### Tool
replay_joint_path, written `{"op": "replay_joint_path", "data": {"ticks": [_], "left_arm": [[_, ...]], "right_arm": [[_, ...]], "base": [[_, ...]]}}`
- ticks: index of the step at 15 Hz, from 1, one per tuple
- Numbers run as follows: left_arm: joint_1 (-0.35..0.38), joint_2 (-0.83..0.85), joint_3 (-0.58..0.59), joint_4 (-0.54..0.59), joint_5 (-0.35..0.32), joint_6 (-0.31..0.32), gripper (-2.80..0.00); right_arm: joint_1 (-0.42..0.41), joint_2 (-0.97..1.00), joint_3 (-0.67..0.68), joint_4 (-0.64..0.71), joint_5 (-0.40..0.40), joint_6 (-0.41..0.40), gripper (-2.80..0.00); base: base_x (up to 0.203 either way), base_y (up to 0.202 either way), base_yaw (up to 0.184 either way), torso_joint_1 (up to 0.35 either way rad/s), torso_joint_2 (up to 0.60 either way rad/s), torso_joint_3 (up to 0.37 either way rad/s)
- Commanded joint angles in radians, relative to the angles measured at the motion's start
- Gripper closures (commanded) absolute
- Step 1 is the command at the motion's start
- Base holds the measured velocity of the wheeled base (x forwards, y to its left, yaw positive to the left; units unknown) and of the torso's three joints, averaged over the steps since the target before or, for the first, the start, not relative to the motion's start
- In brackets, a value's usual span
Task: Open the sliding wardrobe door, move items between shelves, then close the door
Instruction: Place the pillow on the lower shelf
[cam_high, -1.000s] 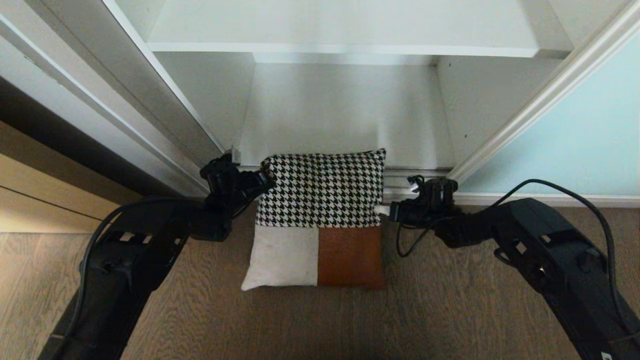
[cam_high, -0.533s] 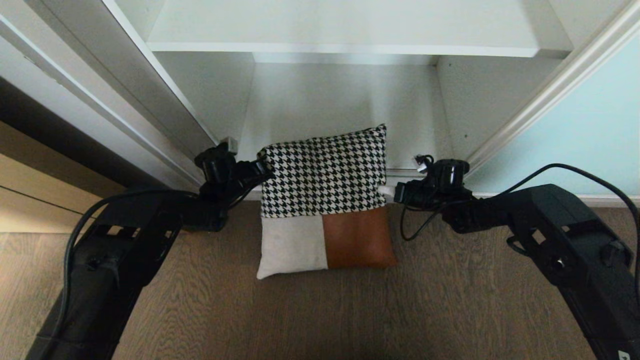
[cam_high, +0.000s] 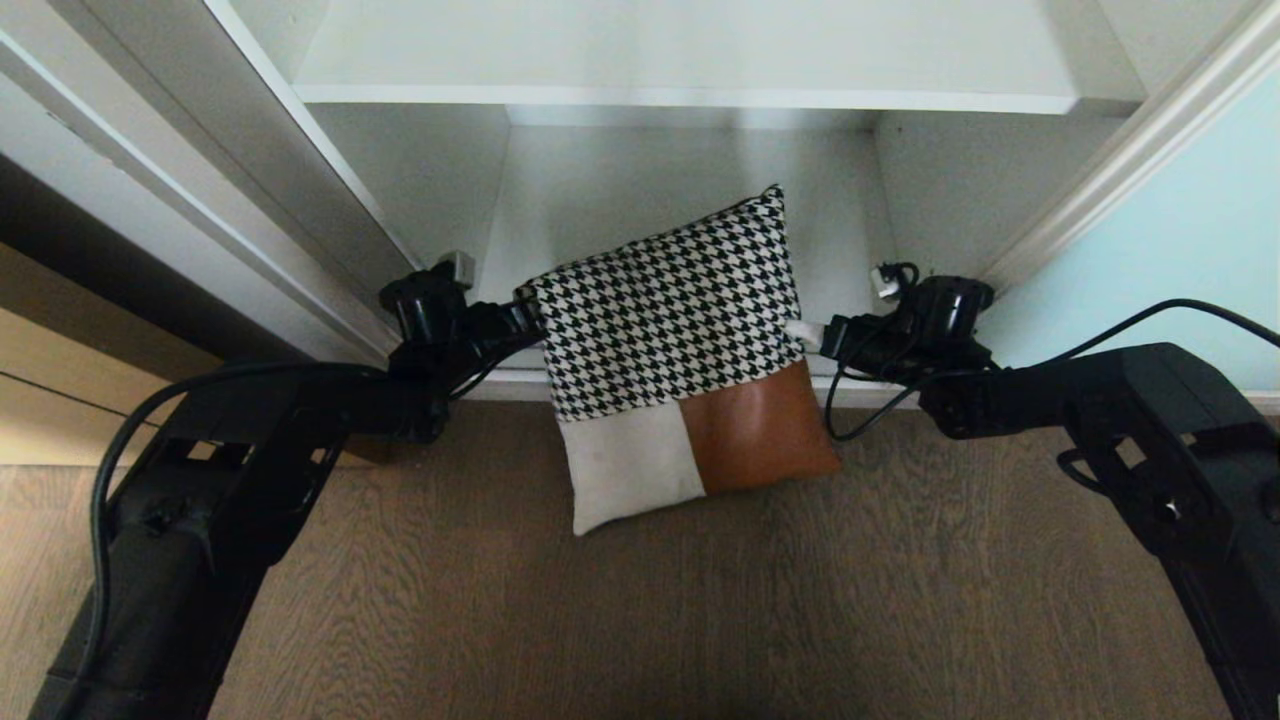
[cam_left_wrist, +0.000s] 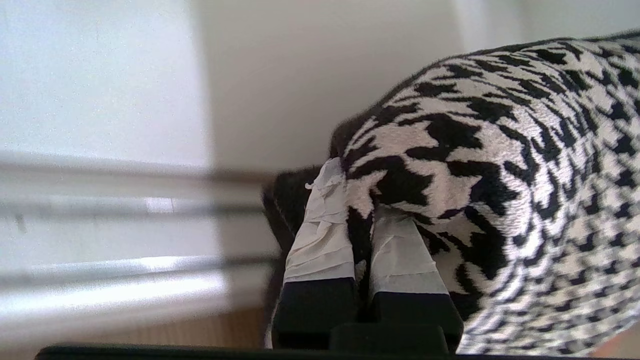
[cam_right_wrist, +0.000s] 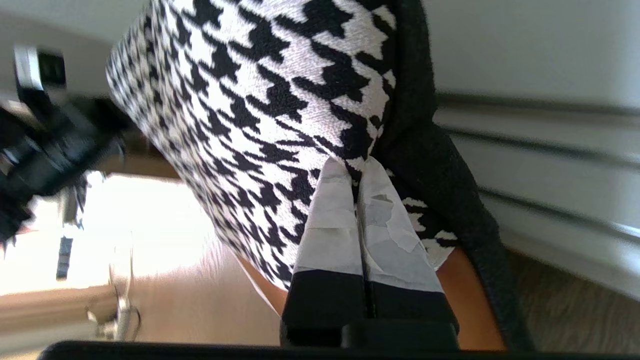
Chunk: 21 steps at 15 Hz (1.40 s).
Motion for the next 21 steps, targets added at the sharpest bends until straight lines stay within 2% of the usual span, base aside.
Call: {"op": "replay_joint_path", "data": {"ticks": [1,3,6,9,11,13,21], "left_arm": [[0.005,0.025,0.002,-0.057,0.001,0.012,0.0],[0.005,0.006,0.01,-0.043,0.036,0.018,0.0],[-0.002,-0.026,0.009,0.074,0.128,0.016,0.0],[-0.003,-0.051,0.008,0.224,0.138,0.007,0.0],[-0.003,-0.024,0.008,0.197,0.147,0.014,0.0],[-0.003,-0.021,0.01,0.114,0.146,0.013,0.0],[-0.003,-0.004,0.012,0.103,0.167,0.019,0.0]], "right_arm": [[-0.005,-0.004,0.0,-0.017,0.003,0.012,0.0],[-0.008,0.0,0.002,-0.019,0.003,0.015,0.0],[-0.008,0.022,0.011,-0.031,0.001,0.017,0.0],[-0.007,0.055,0.01,-0.058,-0.001,0.017,0.0],[-0.005,0.061,0.006,-0.058,-0.003,0.017,0.0],[-0.006,0.06,0.005,-0.057,-0.002,0.017,0.0],[-0.006,0.069,0.002,-0.057,-0.003,0.014,0.0]], "base": [[0.0,0.0,0.0,0.0,0.0,0.0],[0.0,0.0,0.0,0.0,0.0,0.0],[0.0,0.0,0.0,0.0,0.0,0.0],[0.0,0.0,0.0,0.0,0.0,0.0],[0.0,0.0,0.0,0.0,0.0,0.0],[0.0,0.0,0.0,0.0,0.0,0.0],[0.0,0.0,0.0,0.0,0.0,0.0]]}}
